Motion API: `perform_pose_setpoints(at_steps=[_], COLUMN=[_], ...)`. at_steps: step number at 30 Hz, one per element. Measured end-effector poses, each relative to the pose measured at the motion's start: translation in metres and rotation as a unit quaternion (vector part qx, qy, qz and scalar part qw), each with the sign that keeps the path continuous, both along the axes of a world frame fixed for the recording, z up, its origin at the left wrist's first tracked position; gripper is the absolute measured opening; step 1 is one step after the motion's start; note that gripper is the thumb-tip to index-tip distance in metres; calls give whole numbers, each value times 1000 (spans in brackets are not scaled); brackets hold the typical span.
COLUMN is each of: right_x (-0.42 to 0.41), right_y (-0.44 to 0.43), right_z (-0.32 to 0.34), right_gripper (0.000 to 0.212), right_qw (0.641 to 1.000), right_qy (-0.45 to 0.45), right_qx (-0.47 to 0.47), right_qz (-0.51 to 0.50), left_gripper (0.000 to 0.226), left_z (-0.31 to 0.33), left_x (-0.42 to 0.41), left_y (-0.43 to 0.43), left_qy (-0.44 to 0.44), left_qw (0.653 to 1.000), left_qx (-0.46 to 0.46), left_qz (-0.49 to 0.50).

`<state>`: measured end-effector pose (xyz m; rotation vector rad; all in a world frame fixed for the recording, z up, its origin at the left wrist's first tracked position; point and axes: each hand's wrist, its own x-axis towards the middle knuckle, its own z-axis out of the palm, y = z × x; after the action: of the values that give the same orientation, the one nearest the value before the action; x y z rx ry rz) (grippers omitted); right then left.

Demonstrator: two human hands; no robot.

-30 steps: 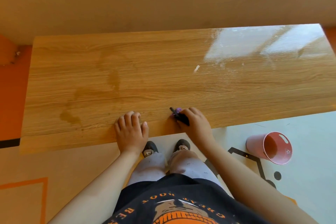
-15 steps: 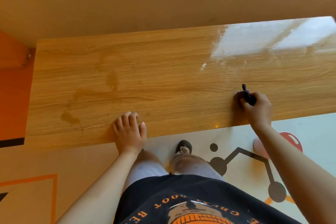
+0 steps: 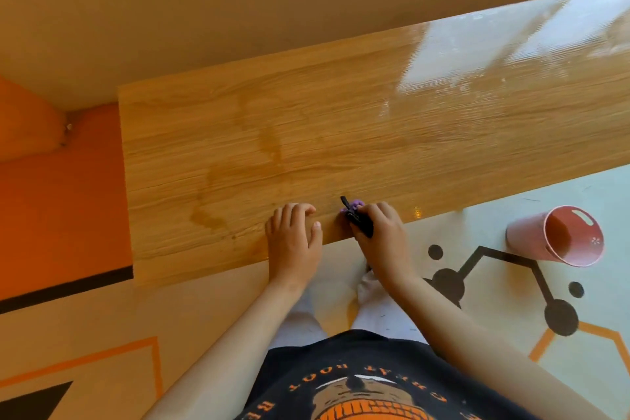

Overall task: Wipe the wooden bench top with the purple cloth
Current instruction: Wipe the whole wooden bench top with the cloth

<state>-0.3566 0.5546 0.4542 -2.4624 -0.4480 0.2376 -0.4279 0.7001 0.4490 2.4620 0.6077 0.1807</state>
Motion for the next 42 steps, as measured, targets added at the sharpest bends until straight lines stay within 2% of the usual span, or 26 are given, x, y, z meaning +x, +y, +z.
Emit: perform_pose_setpoints(at_steps=[5, 9, 12, 15, 20, 22, 27, 33, 35, 38, 42], right_x=[-35, -29, -7, 16, 14, 5, -35, -26, -11, 18, 42], right_y=[54, 34, -7, -40, -13, 20, 102, 87, 65, 31, 22], right_z=[-3, 1, 2, 2, -5, -5, -4, -3, 0, 2, -1], right_gripper=[16, 25, 24, 20, 24, 25, 22, 26, 25, 24, 22], right_qw=[999, 999, 997, 985, 973, 983, 1000, 997, 999, 997, 977], right_qy=[11, 19, 1, -5, -15, -4, 1, 9, 5, -9, 2], right_qx=[3, 32, 10, -26, -62, -52, -12, -3, -10, -14, -52], right_qz=[30, 8, -79, -169, -220, -178, 5, 71, 37, -70, -206], left_gripper=[26, 33, 37, 41, 40, 40, 40, 41, 41, 42, 41], left_z=[-2, -22, -33, -40, -45, -44, -46, -45, -45, -46, -49], left_x=[-70, -111, -123, -123, -122, -123, -124, -124, -124, -126, -127], left_y=[68, 116, 132, 133, 131, 130, 132, 133, 133, 135, 137], left_qy=[-39, -2, 37, 59, 66, 68, 67, 62, 62, 59, 51], left_qw=[995, 981, 971, 968, 964, 965, 966, 968, 969, 971, 972], left_qx=[52, 97, 100, 125, 138, 137, 140, 138, 132, 128, 135], left_qz=[74, 169, 213, 209, 216, 212, 205, 200, 200, 195, 185])
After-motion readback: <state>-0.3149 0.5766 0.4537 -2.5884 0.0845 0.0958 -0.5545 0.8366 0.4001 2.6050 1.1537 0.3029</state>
